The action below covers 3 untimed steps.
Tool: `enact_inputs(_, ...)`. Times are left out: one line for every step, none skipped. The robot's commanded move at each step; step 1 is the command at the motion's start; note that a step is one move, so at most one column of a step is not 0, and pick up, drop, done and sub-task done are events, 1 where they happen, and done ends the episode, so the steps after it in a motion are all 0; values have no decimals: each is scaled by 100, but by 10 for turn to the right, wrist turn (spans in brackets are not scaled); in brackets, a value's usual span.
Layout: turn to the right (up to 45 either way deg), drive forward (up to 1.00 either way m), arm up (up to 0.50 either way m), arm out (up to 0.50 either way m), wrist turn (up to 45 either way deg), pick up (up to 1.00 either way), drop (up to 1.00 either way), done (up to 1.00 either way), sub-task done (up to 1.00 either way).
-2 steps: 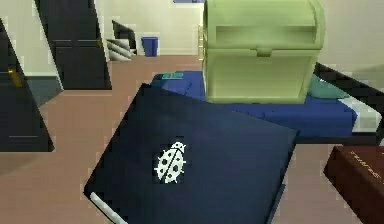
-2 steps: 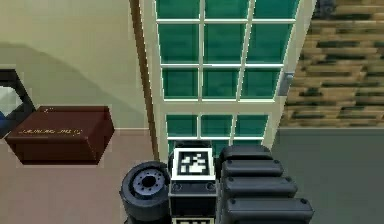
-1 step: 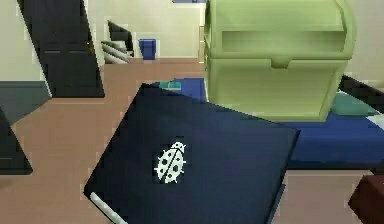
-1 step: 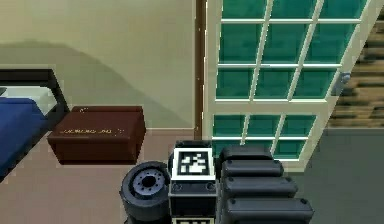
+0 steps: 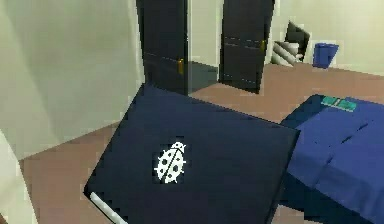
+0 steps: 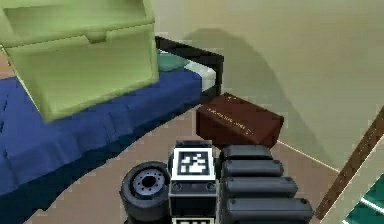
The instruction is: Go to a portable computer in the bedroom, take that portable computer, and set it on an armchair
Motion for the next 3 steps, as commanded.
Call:
enact_inputs(-30,0,0,0,0,0,0,0,0)
enact_inputs(0,100,0,0,0,0,0,0,0)
enact_inputs(0,55,0,0,0,0,0,0,0)
